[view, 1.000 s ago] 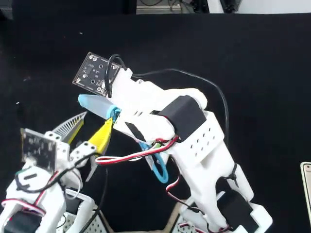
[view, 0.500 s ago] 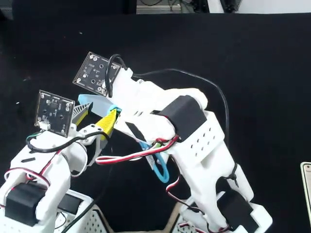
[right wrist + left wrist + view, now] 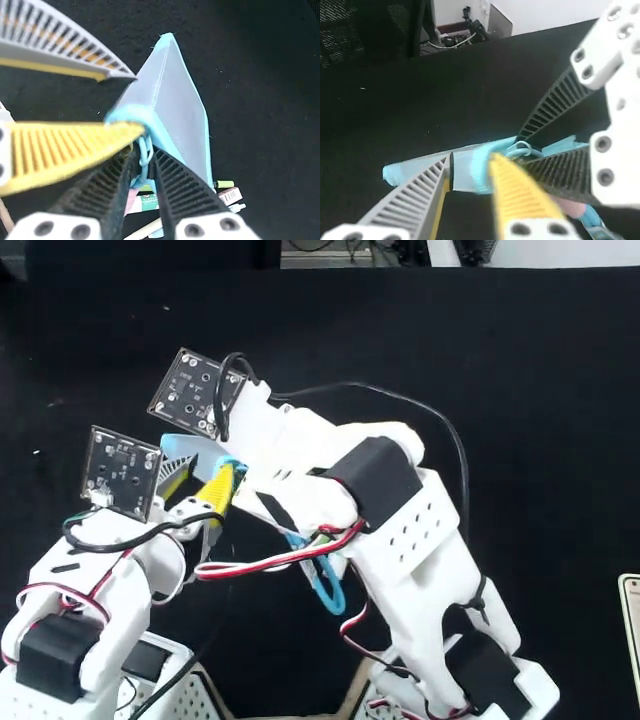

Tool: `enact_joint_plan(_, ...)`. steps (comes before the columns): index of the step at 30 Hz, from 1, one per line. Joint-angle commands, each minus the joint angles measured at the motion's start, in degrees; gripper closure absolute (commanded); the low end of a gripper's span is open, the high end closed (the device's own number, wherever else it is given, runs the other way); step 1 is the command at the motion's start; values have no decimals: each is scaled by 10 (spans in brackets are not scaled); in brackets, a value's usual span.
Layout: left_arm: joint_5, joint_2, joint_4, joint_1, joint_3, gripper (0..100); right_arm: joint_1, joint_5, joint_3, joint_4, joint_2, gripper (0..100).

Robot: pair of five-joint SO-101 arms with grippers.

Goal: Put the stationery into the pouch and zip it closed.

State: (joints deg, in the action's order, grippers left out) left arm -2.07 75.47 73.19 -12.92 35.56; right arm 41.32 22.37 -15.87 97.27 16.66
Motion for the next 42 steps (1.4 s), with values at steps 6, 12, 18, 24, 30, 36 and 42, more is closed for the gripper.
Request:
enact_joint_plan(6, 30, -5, -2, -3, -2, 968, -3, 1, 0, -8, 14, 987)
enact_joint_plan(12, 47, -5, -2, -2, 2, 968, -62, 0, 0, -5, 24, 987)
enact_joint_plan(18, 48, -5, -15, 7, 3, 968, -108, 0, 1, 16, 66, 987)
enact_joint_plan(24, 80, -5, -38, 87, 1, 965, -119, 4, 1, 24, 99, 987)
enact_joint_plan(30, 82, -11, -38, 95, 12, 963, -127, 5, 20, 4, 97, 987)
enact_joint_plan(36, 80, -12, -39, 99, -2, 934, -177, 6, 65, -44, 112, 987)
enact_joint_plan(42, 60, -49, -34, 99, -17, 935, -227, 6, 75, -65, 116, 987)
